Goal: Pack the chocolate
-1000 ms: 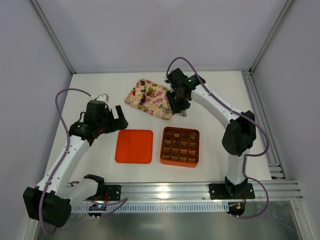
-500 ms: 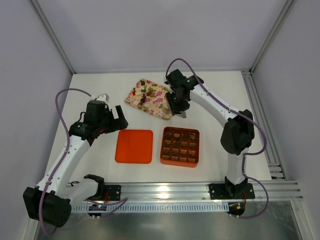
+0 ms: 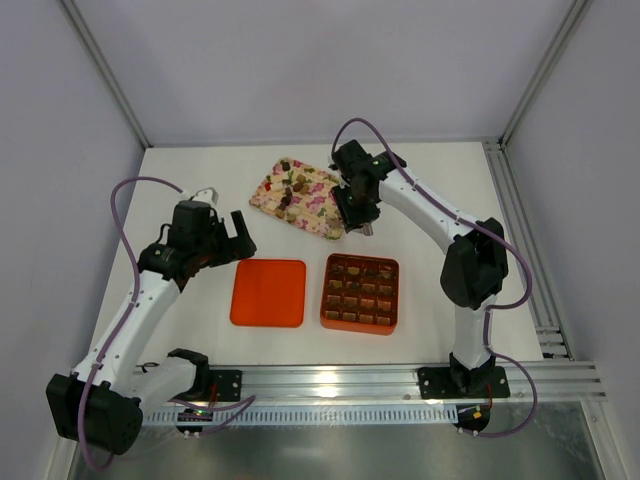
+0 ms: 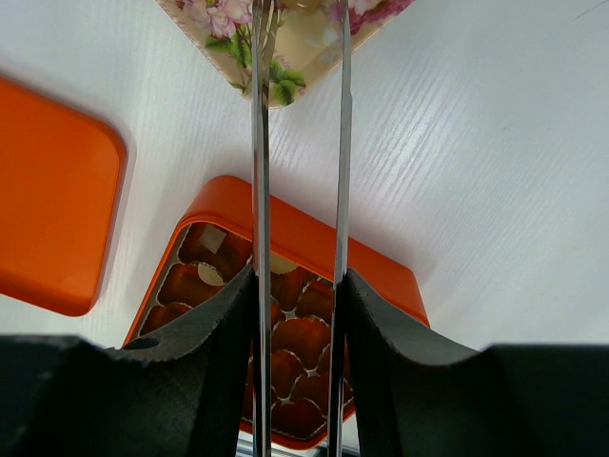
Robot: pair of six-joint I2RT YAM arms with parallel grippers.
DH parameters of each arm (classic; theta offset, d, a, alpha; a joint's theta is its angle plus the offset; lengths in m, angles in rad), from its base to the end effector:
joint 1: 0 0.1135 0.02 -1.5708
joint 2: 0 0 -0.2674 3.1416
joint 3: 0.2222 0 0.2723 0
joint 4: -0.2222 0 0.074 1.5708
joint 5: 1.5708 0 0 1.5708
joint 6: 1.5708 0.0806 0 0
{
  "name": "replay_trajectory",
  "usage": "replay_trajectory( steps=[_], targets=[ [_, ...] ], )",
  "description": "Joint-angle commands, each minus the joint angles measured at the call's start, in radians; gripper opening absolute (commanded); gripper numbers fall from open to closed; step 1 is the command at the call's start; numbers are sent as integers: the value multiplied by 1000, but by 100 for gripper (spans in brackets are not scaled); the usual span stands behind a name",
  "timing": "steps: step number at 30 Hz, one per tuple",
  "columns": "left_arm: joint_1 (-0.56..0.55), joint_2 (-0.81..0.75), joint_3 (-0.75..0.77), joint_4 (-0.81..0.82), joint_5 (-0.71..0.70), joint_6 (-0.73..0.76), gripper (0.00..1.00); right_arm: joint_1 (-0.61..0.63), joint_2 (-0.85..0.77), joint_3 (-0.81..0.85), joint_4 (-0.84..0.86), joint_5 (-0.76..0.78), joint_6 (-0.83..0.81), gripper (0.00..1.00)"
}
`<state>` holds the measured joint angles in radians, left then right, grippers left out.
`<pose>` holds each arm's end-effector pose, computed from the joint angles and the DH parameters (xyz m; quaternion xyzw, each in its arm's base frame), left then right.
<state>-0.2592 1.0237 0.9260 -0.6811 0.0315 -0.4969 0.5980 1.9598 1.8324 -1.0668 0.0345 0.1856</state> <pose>0.2517 -0.0694 0.2671 -0.1033 0.9167 -0.1559 0.3531 0.3729 0.2507 0.2430 -0.1979 0.9620 0.0558 0.1795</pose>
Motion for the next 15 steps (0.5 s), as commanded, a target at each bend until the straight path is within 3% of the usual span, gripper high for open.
replay_trajectory(
  steps=[1,15],
  targets=[
    [6,-1,22,18,10,4,100,-6,-29,5,14,15,-15,42],
    [6,-1,19,18,7,6,100,-7,-2,-1,21,-2,-25,40]
  ],
)
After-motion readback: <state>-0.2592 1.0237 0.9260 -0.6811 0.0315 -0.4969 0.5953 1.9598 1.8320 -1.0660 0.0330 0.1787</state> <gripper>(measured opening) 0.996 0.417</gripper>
